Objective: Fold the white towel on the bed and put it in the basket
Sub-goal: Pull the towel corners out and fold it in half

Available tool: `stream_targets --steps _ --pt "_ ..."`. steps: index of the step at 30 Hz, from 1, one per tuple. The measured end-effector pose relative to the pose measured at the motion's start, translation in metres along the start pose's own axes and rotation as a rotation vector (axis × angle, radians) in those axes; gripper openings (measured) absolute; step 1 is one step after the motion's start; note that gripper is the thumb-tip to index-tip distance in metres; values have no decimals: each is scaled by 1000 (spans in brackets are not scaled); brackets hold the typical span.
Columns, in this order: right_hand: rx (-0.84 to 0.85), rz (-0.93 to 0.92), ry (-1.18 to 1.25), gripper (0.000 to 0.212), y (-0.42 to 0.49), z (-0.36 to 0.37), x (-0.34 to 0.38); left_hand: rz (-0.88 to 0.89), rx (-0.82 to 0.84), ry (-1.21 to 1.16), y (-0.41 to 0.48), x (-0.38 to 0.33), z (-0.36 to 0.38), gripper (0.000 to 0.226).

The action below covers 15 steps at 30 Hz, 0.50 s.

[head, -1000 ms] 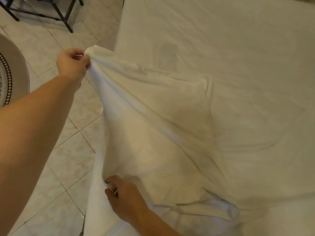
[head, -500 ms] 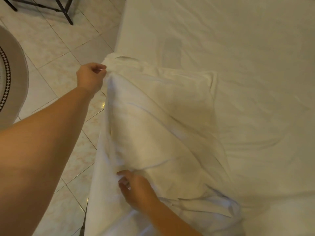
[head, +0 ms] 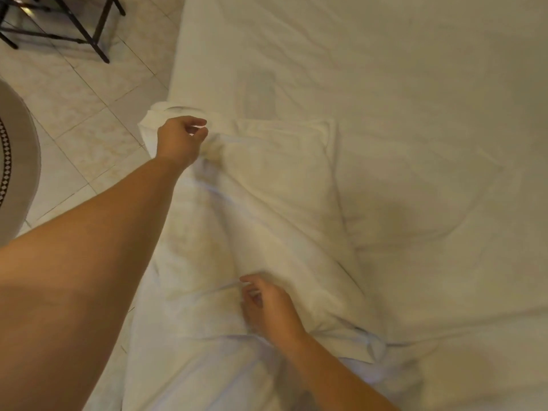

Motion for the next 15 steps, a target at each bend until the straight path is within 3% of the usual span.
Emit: stream_targets --steps 15 --pt "-14 -36 25 36 -44 -108 -88 31 1 28 -59 -89 106 27"
Point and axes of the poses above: each hand's wrist, its own y-axis towards the middle knuckle, its own z-axis out of the palm, x = y × z, the point moved 10 cm from there along y, towards the middle knuckle, and after that the axes turned 5 degrees about -y, right-handed, at the moved point
